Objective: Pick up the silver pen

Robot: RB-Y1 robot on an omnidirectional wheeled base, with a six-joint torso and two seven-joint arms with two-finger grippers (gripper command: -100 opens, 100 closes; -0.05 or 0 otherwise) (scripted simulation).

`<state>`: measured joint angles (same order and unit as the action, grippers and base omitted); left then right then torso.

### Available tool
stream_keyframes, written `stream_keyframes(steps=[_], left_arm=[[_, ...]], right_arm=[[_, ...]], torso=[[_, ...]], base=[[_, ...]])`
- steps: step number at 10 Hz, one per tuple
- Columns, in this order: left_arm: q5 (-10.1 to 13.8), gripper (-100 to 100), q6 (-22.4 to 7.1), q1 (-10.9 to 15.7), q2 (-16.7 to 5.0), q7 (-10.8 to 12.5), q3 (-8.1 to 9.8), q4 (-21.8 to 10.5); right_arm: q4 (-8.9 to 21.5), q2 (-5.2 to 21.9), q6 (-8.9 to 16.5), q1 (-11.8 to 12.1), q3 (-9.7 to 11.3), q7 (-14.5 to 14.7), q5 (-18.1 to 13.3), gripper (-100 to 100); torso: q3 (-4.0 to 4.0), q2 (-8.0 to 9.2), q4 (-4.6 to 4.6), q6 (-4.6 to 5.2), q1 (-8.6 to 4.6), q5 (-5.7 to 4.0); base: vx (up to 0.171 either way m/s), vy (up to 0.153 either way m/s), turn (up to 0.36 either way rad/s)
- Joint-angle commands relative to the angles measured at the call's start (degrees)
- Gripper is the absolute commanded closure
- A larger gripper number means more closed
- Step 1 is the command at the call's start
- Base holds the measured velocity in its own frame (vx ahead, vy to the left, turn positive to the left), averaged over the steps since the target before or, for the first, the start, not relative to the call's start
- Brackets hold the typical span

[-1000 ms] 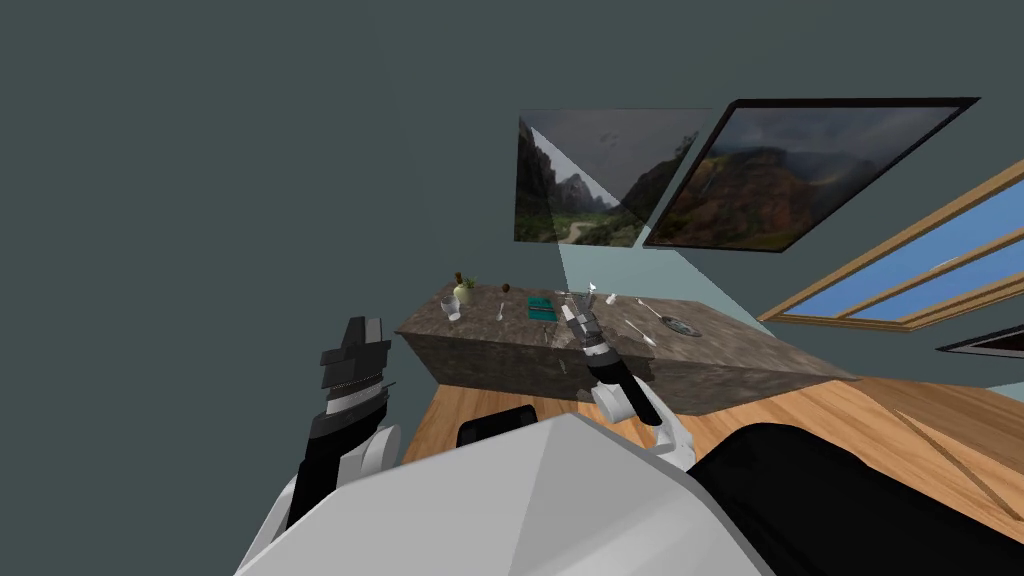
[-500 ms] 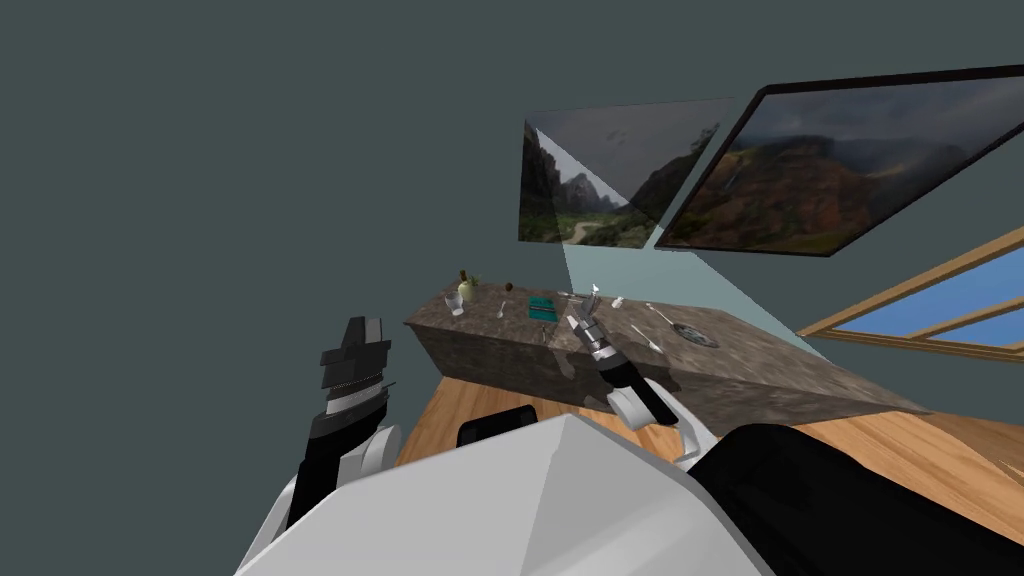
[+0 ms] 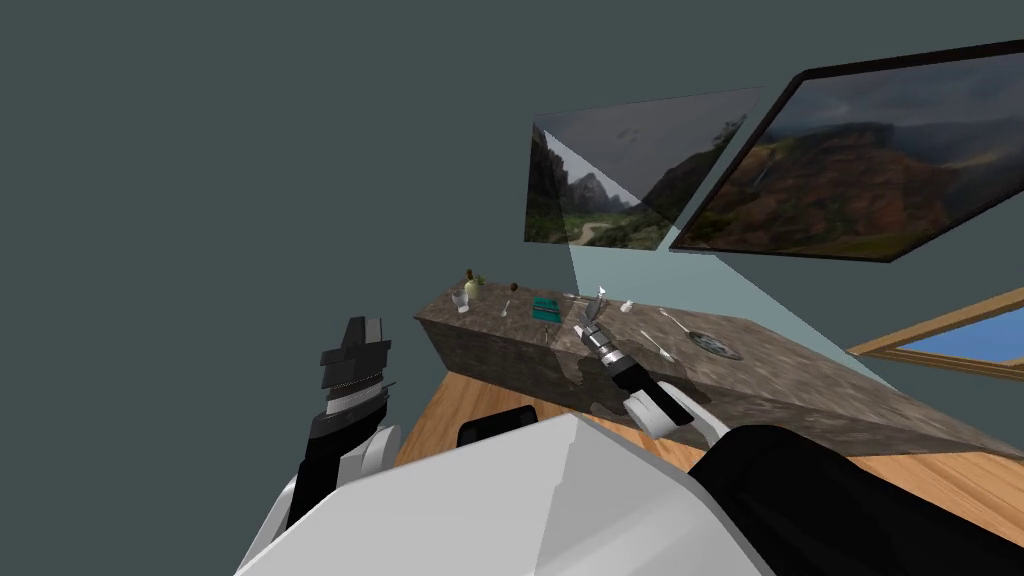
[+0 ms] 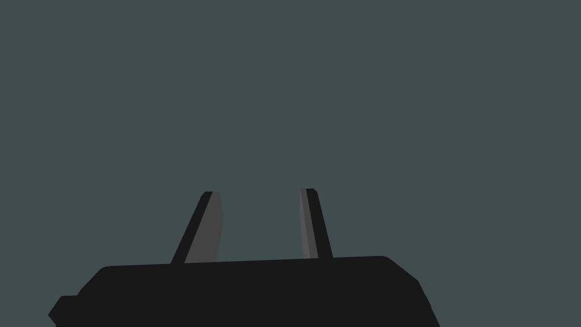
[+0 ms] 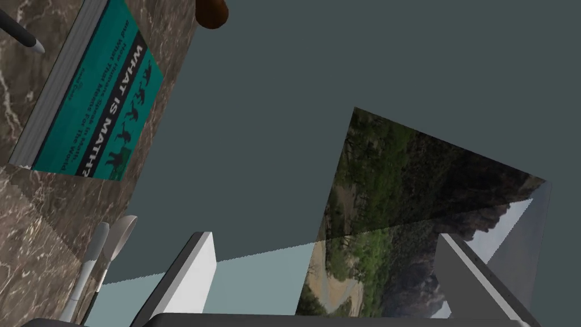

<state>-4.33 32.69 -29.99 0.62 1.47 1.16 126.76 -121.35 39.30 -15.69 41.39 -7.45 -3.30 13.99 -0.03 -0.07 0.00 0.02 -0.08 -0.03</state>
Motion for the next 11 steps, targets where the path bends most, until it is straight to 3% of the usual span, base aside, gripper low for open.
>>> stream_keyframes(steps=[1,2,3,5,6,10,11], left_arm=[[0.0,0,0.0,0.0,0.0,0.0,0.0,0.0],[0.0,0,0.0,0.0,0.0,0.0,0.0,0.0],[0.0,0,0.0,0.0,0.0,0.0,-0.01,0.0],[0.0,0,0.0,0.0,0.0,0.0,-0.01,0.0],[0.0,0,0.0,0.0,0.0,0.0,-0.01,0.0],[0.0,0,0.0,0.0,0.0,0.0,0.0,0.0],[0.0,0,0.0,0.0,0.0,0.0,-0.01,0.0]], right_arm=[[1.0,2.7,1.6,1.9,-0.5,-0.3,0.4,-100],[2.0,4.4,2.8,3.6,-0.9,-0.6,0.7,-100],[2.0,5.1,2.8,3.6,-0.9,-0.6,0.7,-100],[4.3,9.1,5.1,7.2,-1.7,-1.1,1.3,-100],[4.3,9.9,5.1,7.3,-1.7,-1.1,1.3,-100],[7.9,16.6,8.5,13.3,-2.5,-1.9,1.7,-100],[7.9,17.0,8.5,13.3,-2.5,-1.9,1.7,-100]], torso=[[0.0,0.0,0.0,0.0,0.0,0.0],[-0.02,-0.02,-0.01,-0.02,0.05,0.01],[-0.04,-0.07,-0.02,-0.03,0.1,0.02],[-0.06,-0.11,-0.03,-0.02,0.16,0.04],[-0.1,-0.18,-0.04,-0.03,0.24,0.06],[-0.15,-0.26,-0.06,0.0,0.29,0.07],[-0.16,-0.27,-0.06,-0.02,0.38,0.08]], base=[[-0.004,0.007,0.128],[0.004,0.022,0.216],[0.01,0.021,0.071],[0.026,0.045,0.19],[0.041,0.038,0.043],[0.052,0.066,0.127],[0.044,0.064,0.066]])
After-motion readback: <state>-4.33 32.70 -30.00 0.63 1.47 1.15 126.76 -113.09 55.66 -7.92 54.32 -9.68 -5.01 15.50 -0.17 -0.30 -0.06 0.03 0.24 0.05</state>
